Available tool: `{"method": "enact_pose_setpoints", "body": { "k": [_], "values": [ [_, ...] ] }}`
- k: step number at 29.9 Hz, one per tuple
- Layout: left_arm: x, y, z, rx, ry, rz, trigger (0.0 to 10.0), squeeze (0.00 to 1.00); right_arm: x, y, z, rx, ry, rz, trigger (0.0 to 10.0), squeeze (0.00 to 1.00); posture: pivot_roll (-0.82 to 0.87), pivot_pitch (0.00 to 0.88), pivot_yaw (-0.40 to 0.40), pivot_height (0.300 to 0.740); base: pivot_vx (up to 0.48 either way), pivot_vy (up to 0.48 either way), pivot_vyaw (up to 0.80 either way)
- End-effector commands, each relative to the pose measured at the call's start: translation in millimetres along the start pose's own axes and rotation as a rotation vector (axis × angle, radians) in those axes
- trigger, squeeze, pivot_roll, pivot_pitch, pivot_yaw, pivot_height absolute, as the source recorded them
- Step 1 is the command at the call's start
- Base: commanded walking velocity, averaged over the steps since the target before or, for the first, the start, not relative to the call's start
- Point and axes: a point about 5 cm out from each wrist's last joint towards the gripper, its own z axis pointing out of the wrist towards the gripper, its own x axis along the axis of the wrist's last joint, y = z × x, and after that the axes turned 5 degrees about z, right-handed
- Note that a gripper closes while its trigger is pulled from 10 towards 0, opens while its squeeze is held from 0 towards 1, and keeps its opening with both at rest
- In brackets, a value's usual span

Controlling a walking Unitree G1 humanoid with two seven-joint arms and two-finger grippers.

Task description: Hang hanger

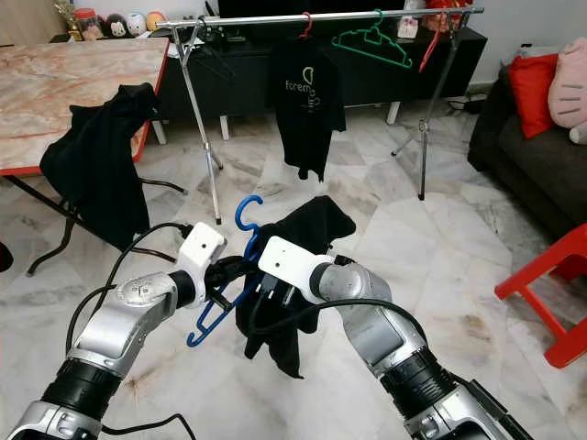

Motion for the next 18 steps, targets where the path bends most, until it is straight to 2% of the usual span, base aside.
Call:
{"method": "enact_pose_setpoints", "body": {
  "k": [1,7,11,18],
  "values": [
    [14,-2.2,-2.8,0.0,0.091,0.008,10.0,0.0,9,3.5,-2.6,-0.01,0.031,-0.026,10.0,1.0,-0.05,0.034,-0.033,0.74,0.0,0.0,0.0],
    [10,-5.2,-2.6,0.016,0.07,0.022,10.0,0.0,13,2.8,-11.2,0.031,0.05,-0.056,10.0,1.0,-0.06,0.034,-0.035,0.74,0.0,0.0,0.0],
    [3,-8.4,-5.5,0.007,0.027,0.063,10.0,0.0,11,13.8,-25.1,0.017,0.05,-0.075,10.0,1.0,-0.07,0.035,-0.034,0.74,0.0,0.0,0.0],
    [-2,-9.7,-9.8,-0.02,0.001,0.072,10.0,0.0,15,18.3,-39.3,0.048,0.094,-0.057,10.0,1.0,-0.07,0.036,-0.035,0.74,0.0,0.0,0.0]
  ]
}}
